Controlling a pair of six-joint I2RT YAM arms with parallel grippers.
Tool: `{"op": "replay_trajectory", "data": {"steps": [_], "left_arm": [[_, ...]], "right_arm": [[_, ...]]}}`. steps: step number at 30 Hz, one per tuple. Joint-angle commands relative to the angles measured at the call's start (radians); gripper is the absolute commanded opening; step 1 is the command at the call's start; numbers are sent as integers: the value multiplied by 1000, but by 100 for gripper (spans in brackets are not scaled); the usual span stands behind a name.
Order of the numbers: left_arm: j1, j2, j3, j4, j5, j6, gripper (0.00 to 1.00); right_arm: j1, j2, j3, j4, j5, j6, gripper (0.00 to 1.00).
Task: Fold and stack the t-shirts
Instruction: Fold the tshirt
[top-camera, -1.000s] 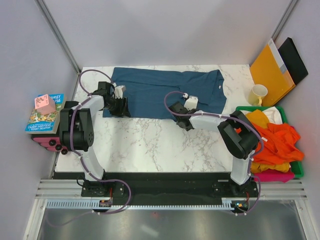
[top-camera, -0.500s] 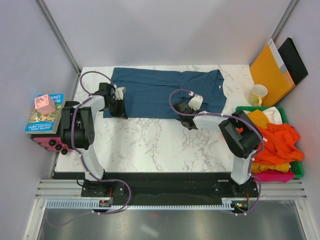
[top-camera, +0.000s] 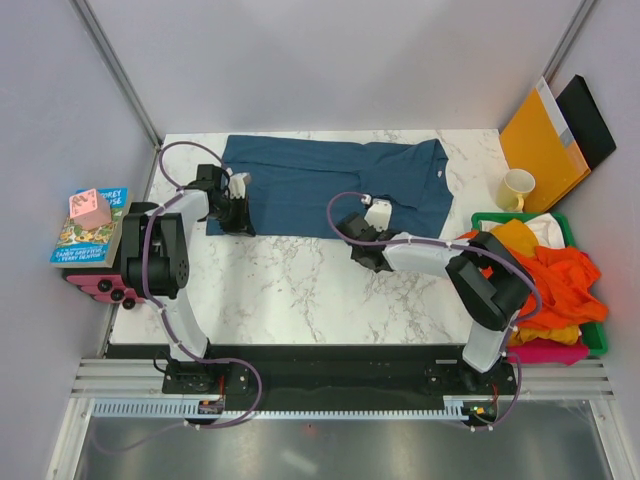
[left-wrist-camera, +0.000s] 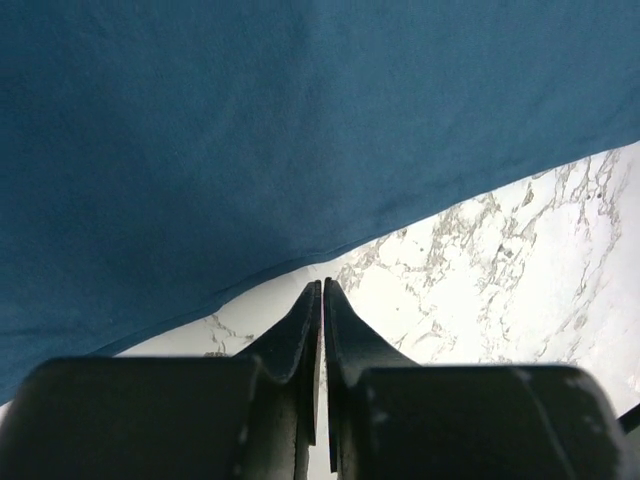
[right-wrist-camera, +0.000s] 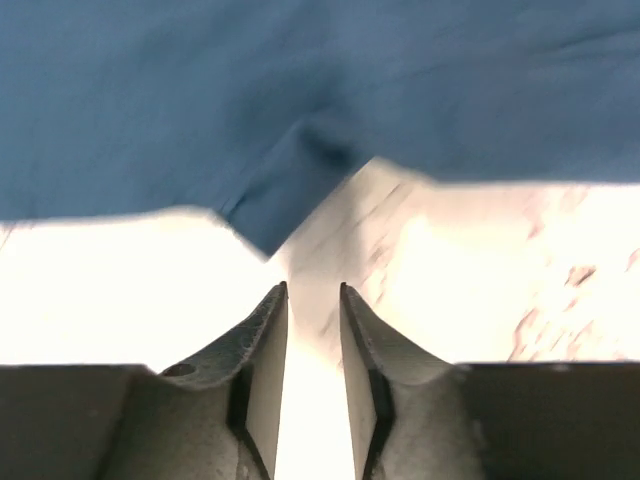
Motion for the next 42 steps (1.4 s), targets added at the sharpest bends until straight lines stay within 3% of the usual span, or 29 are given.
{"op": "replay_trajectory", "data": {"steps": [1, 8, 12, 18, 31, 34, 37, 38, 40, 42], "left_arm": [[4, 21, 49, 6, 29, -13, 12], [4, 27, 64, -3, 34, -20, 15], [4, 21, 64, -8, 29, -13, 19], [4, 19, 65, -9, 60, -25, 25], [4, 13, 70, -17, 59, -16, 28], [4, 12, 70, -19, 57, -11, 27], [4, 16, 73, -20, 54, -8, 26], [4, 19, 75, -19, 51, -10, 26], [3, 30, 84, -19, 52, -16, 22], [4, 39, 93, -19, 54, -23, 19]], "right_arm": [[61, -46, 10, -44, 5, 3, 36], [18, -15, 31, -164, 160, 56, 38], [-66, -81, -1, -176, 155, 53, 50], [-154, -107, -21, -146, 101, 52, 56], [-240, 40, 41, -101, 37, 53, 58], [-247, 57, 34, -92, 25, 55, 51], [-247, 51, 13, -78, 15, 63, 31], [-247, 45, 5, -74, 15, 63, 16], [-247, 27, -8, -66, 14, 63, 2], [-241, 1, -12, -67, 15, 52, 0]]}}
